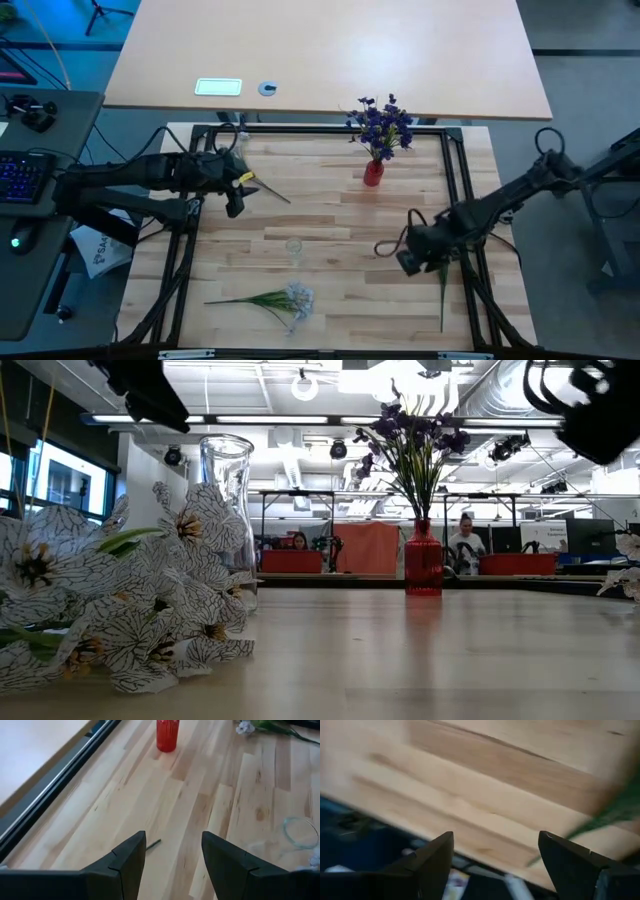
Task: Sort flowers into vase by color
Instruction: Put the middle right white flowers into the transparent vase
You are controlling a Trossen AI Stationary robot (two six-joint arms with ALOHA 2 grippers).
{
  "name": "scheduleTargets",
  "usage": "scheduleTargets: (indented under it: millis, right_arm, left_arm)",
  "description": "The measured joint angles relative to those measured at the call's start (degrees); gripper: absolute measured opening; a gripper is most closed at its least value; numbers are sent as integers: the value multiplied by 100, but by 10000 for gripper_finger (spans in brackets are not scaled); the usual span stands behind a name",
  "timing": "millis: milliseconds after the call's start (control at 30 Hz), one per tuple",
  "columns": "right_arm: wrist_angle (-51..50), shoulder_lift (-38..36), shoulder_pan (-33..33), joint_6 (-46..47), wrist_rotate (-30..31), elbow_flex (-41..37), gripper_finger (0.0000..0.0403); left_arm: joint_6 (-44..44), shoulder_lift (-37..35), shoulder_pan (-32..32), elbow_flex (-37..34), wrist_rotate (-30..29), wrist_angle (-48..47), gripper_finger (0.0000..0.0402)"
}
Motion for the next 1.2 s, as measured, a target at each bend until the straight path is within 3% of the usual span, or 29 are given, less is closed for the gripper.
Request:
scheduleTargets:
  millis: [300, 600, 933, 1067, 1200]
  right_arm:
    - [-1323, 316, 488, 766, -49, -293, 287]
    - [-554, 318, 758, 1647, 104, -1141, 287]
    - [-10, 296, 756, 1618, 108, -1760, 281]
    - [293, 306, 754, 1177, 143, -1805, 221]
    - [381, 320, 757, 870, 247, -1682, 81]
  left_arm:
    - [-54, 23, 4, 0, -288, 415, 182]
    - [-307, 21, 4, 0, -306, 761, 182]
    - [-584, 21, 4, 0, -308, 915, 182]
    - [-450, -17, 4, -2, -104, 1371, 182]
    - [-44, -216, -49, -2, 138, 2243, 182]
